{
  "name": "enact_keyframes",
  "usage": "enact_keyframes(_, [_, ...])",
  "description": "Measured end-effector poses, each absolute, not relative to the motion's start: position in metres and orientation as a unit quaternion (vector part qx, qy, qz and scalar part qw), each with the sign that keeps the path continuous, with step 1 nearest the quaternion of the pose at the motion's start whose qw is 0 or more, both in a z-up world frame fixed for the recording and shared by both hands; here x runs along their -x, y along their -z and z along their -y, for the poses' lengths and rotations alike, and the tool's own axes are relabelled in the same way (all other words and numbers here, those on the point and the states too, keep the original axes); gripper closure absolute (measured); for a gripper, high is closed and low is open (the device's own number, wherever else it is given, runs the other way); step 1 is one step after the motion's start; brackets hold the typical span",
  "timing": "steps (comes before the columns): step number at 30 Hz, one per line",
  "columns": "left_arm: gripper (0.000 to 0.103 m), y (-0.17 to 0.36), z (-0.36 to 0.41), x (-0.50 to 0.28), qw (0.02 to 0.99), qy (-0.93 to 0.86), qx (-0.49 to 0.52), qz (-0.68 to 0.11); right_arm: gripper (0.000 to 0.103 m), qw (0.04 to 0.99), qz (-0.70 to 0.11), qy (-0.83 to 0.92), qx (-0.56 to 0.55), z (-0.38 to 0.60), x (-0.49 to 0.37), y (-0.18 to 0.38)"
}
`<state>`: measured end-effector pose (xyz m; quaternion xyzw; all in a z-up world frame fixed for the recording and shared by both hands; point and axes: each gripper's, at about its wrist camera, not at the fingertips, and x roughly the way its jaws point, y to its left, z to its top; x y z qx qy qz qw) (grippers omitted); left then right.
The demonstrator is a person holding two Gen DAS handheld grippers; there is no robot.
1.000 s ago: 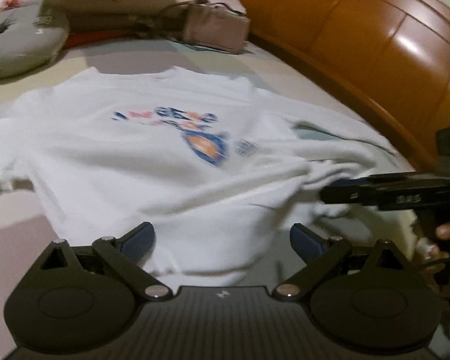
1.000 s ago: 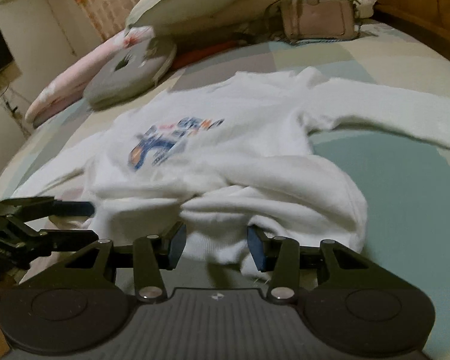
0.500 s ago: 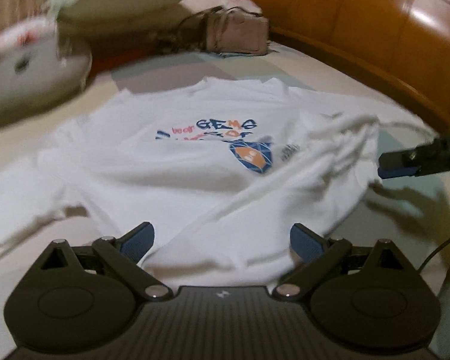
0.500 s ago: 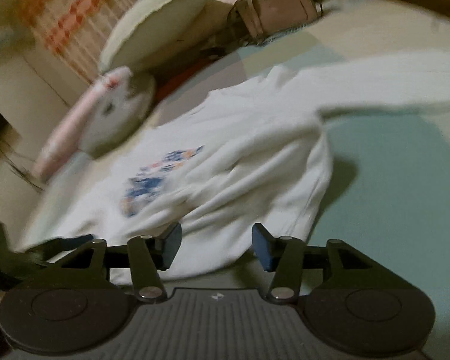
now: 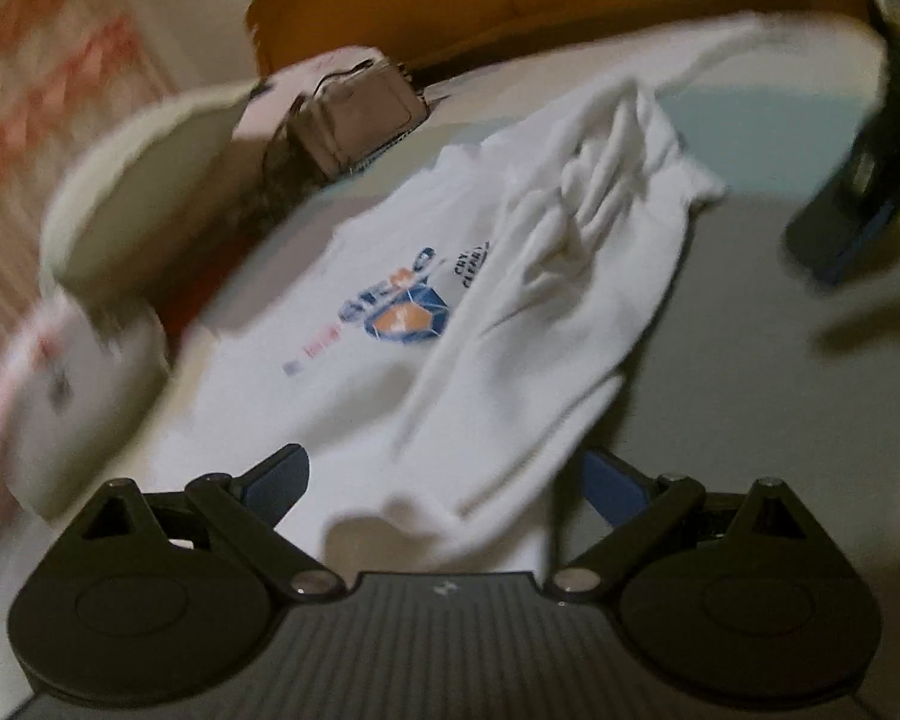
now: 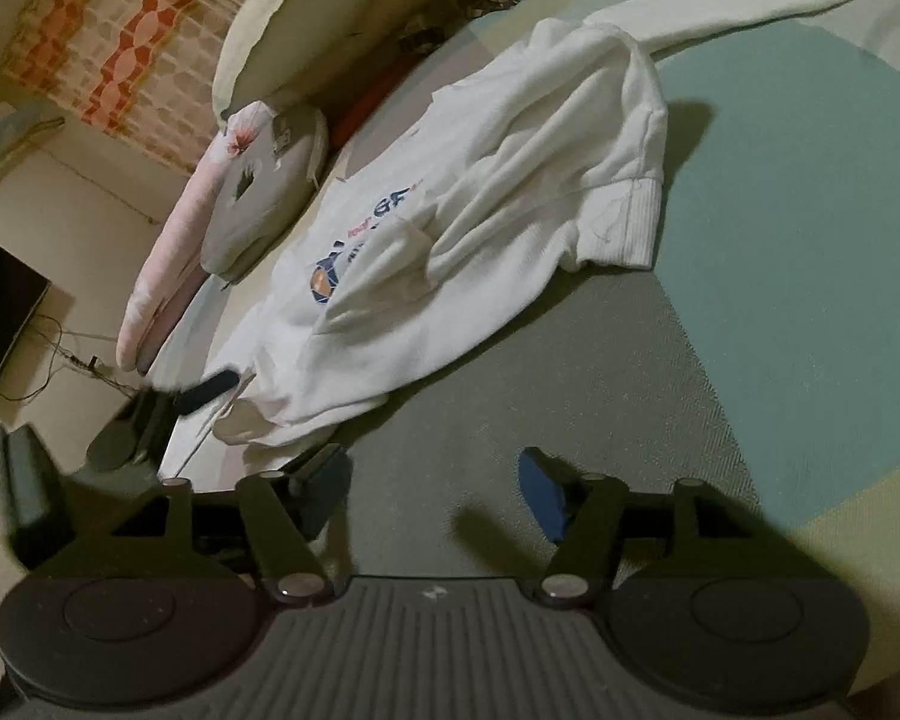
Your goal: Fold clothes
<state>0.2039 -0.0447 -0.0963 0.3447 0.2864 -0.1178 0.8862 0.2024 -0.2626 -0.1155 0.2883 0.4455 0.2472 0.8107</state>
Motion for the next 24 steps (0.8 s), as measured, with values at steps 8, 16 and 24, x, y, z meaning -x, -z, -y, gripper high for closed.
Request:
enact_keyframes(8, [0.021, 0.086, 0.054, -0.202, 0.885, 0.116, -0.391, -0.225, 0.033, 0.816, -0.439, -0.24, -0.289, 0.269, -0.201, 0.115])
enact_keyframes(16, [0.024, 0.096, 0.086, -0.206, 0.867, 0.159, -0.431, -0.193, 0.033, 0.813, -0.442, -0.239, -0.293, 0.27, -0.201, 0.119])
enact_keyframes(24, [0.093, 0.087, 0.087, -0.221, 0.876, 0.169, -0.408, -0.193, 0.033, 0.814, -0.439, -0.233, -0.301, 0.279, -0.195, 0.122])
